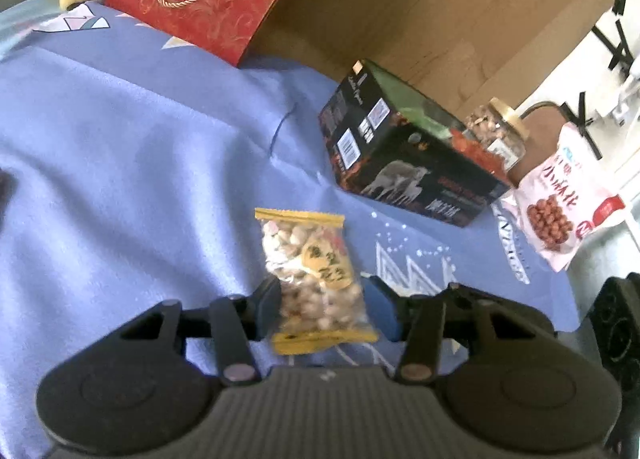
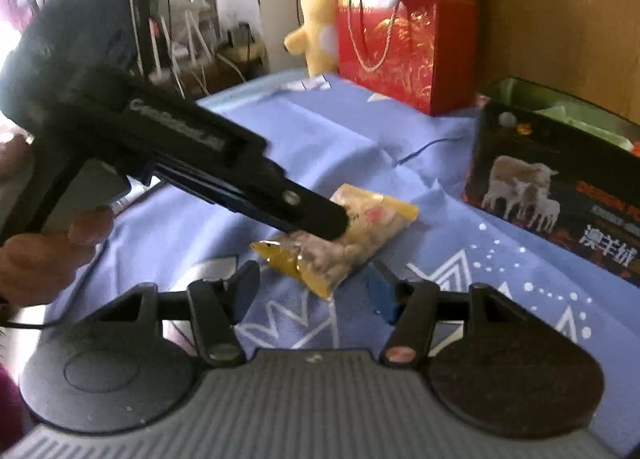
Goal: Organize snacks
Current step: 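Grasp the yellow-topped salted peanut bag with the left gripper, then lower the peanut bag into the black tin and open the left gripper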
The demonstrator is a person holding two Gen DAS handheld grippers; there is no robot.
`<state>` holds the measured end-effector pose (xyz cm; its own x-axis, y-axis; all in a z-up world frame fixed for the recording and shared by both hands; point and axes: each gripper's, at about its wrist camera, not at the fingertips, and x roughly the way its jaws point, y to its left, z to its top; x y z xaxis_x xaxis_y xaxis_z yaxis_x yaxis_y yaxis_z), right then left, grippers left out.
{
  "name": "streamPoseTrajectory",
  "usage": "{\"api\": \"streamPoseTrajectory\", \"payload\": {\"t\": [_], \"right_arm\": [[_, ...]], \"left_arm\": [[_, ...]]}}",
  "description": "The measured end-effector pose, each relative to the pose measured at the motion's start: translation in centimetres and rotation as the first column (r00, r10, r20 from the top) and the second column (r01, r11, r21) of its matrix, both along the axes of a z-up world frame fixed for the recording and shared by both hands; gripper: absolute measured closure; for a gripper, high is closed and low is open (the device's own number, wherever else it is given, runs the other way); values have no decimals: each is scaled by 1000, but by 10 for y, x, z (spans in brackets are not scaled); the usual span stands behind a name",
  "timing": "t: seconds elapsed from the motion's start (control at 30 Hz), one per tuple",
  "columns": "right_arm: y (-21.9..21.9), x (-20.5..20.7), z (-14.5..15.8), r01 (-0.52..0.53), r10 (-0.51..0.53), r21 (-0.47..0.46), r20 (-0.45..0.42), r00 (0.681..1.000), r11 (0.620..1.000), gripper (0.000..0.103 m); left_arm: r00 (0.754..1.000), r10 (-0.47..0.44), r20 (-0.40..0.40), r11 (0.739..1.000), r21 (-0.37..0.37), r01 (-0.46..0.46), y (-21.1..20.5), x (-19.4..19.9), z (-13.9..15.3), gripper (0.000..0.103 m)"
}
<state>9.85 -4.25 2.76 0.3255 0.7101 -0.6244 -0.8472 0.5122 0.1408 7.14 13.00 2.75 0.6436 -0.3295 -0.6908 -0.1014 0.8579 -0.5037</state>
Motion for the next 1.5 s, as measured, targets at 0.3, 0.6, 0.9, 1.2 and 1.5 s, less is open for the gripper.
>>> {"api": "streamPoseTrajectory", "payload": {"t": [0.3, 0.6, 0.9, 1.2, 1.5], "right_arm": [[-8, -3, -4, 71, -71, 8, 69, 995, 997, 64], [-45, -23, 21, 162, -174, 76, 195, 965, 984, 66], [-69, 15, 55, 314, -363, 194, 326, 873, 929, 66], [-60, 83, 42, 440, -479, 193, 275, 834, 877, 59], [-142, 102, 52, 605, -673, 329, 150, 724, 725, 50]], "left_arm": [[999, -31, 32, 997, 74, 29, -26, 1, 2, 58], [985, -125, 123, 990, 84, 115, -60, -1, 39, 58], [935, -225, 275, 966, 190, 177, -100, 55, 90, 58], [949, -183, 258, 961, 249, 118, -108, 137, 72, 59], [961, -45, 273, 997, 75, 26, -69, 129, 62, 56]]}}
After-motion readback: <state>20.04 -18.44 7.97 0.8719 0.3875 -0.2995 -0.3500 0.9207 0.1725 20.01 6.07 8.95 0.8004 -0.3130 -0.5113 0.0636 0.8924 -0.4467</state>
